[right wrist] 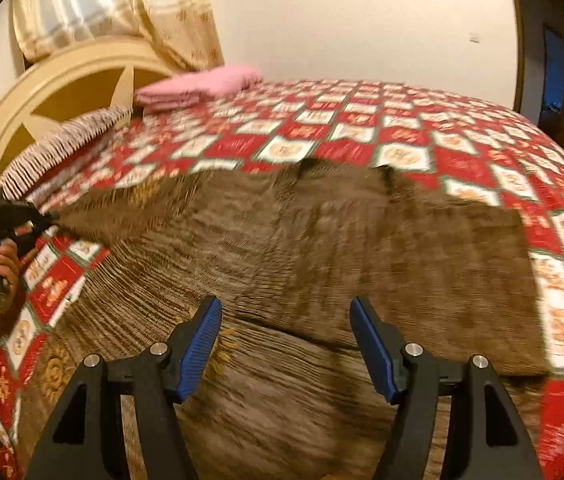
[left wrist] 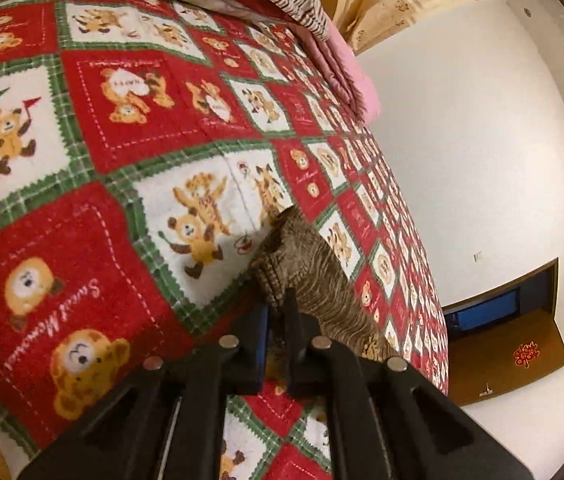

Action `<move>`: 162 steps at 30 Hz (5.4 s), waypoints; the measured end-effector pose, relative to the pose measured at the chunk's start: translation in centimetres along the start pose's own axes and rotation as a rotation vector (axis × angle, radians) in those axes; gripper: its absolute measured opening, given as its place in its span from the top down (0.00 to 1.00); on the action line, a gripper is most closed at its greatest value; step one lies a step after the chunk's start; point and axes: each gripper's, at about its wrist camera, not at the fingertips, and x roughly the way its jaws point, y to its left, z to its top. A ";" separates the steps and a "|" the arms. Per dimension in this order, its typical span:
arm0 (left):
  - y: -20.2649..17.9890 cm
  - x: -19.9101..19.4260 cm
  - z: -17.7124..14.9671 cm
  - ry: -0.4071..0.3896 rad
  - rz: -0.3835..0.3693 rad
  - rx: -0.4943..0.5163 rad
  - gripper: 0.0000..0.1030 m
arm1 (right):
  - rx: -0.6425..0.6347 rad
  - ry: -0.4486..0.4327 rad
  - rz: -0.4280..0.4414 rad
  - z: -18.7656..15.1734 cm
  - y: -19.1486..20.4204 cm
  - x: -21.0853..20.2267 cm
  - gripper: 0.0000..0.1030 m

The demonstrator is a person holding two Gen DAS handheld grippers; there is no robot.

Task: Fold small clothes

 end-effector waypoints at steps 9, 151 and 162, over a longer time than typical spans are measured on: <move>-2.7 -0.6 -0.4 -0.033 0.027 0.047 0.94 | 0.157 -0.141 -0.183 -2.6 -10.3 -8.3 0.34; -12.9 5.7 -15.1 0.101 0.123 0.863 0.01 | 0.002 0.177 -0.090 4.6 -1.6 5.2 1.00; -11.3 4.5 -13.4 0.040 0.116 0.728 0.01 | -0.016 0.255 -0.068 -0.1 -1.9 4.6 1.00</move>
